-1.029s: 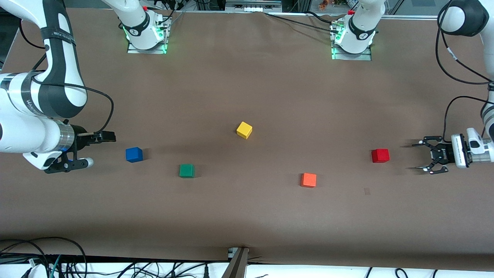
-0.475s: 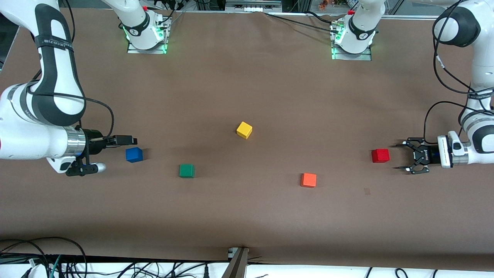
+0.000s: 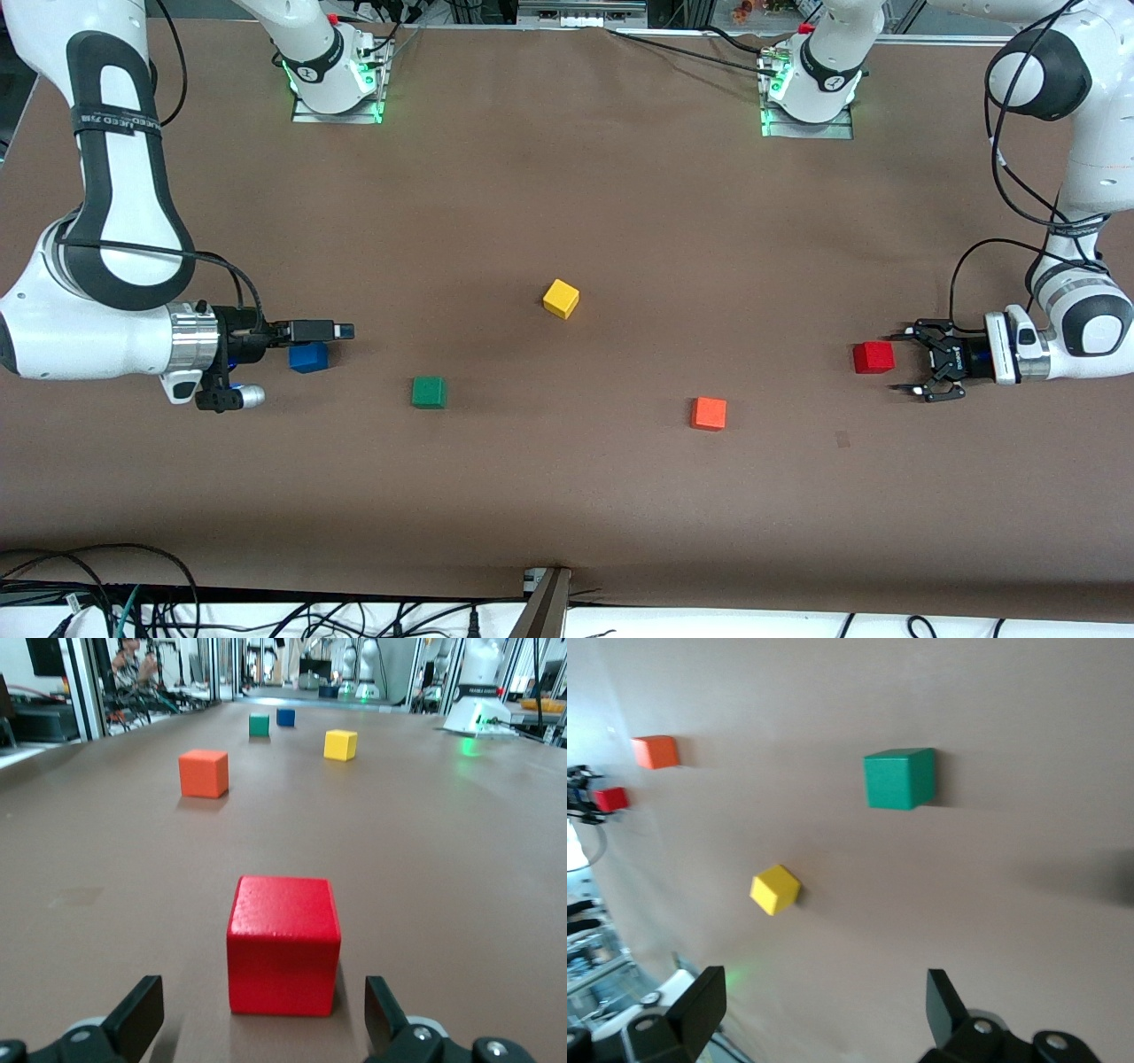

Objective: Pass red block to right arm, stack on blue

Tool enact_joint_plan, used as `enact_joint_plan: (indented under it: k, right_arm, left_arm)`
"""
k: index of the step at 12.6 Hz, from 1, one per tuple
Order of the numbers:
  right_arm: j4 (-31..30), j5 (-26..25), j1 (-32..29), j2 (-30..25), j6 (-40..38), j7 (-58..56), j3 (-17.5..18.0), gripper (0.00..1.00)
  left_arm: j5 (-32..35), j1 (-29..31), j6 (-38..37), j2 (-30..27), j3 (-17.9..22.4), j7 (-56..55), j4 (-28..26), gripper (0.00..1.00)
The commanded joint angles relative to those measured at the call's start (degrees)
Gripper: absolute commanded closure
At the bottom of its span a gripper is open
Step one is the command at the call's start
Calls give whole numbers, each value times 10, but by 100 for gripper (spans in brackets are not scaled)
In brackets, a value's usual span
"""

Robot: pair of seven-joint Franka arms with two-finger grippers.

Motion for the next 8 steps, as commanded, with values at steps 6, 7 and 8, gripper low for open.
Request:
enact_joint_plan:
  k: [6, 7, 8]
  right_arm:
    - [6, 122, 1, 30, -3, -7, 6, 0]
    - [7, 130, 4, 33, -3, -8, 5, 0]
    - [6, 140, 4, 35, -5, -8, 6, 0]
  left_arm:
    - [-40, 4, -38, 34, 2, 83, 21, 0]
    - [-40, 4, -44, 35, 2, 84, 21, 0]
    - [-40, 6, -46, 36, 2, 84, 20, 0]
